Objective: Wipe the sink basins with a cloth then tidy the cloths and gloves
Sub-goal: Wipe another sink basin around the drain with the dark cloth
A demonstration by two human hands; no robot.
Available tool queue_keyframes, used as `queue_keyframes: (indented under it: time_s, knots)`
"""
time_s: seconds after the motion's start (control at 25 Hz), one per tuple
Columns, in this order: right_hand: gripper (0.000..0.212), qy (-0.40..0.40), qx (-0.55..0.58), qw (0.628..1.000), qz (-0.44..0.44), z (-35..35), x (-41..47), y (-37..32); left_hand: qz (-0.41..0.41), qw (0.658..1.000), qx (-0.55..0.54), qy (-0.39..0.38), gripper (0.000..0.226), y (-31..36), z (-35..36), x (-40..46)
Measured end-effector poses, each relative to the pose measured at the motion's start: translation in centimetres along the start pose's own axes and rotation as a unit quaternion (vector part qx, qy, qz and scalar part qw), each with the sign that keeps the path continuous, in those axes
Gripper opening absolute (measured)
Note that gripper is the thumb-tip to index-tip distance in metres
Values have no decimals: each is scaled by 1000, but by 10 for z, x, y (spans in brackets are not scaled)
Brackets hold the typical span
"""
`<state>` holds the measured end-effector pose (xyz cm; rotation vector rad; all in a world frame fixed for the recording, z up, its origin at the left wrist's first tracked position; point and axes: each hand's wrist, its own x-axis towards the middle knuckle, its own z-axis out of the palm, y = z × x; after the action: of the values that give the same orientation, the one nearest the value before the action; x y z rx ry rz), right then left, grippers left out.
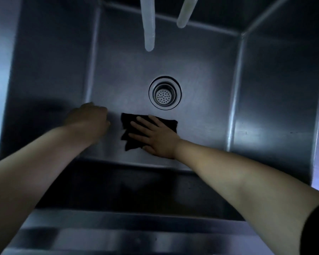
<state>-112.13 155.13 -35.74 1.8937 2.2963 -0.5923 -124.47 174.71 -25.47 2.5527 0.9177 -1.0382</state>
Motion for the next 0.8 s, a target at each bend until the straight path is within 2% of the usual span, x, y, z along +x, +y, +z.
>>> queue_keyframes:
  time_s: [0.12,0.24,0.32,0.44,0.52,0.6,0.8]
  knots:
    - [63,-30,53,995,73,-6,-66,19,10,1000,1,-20,27,-2,-1,-22]
    - [66,-108,106,975,163,-21,-124,33,13,999,-29,-25,24,1,-10,-45]
    - [64,-155,144,950,228,-40,-140,37,25,998,-60,-20,22,2,-16,-59]
    - [50,-261,188,884,338,-70,-149,39,27,997,-70,25,28,2,-20,-81]
    - [35,-342,236,839,352,-80,-154,29,31,996,-70,47,37,0,-19,-92]
    - [33,-381,288,812,336,-76,-152,9,35,995,-80,47,39,-3,-13,-100]
    - [46,-378,320,800,338,-60,-146,-20,27,993,-111,43,37,-7,0,-106]
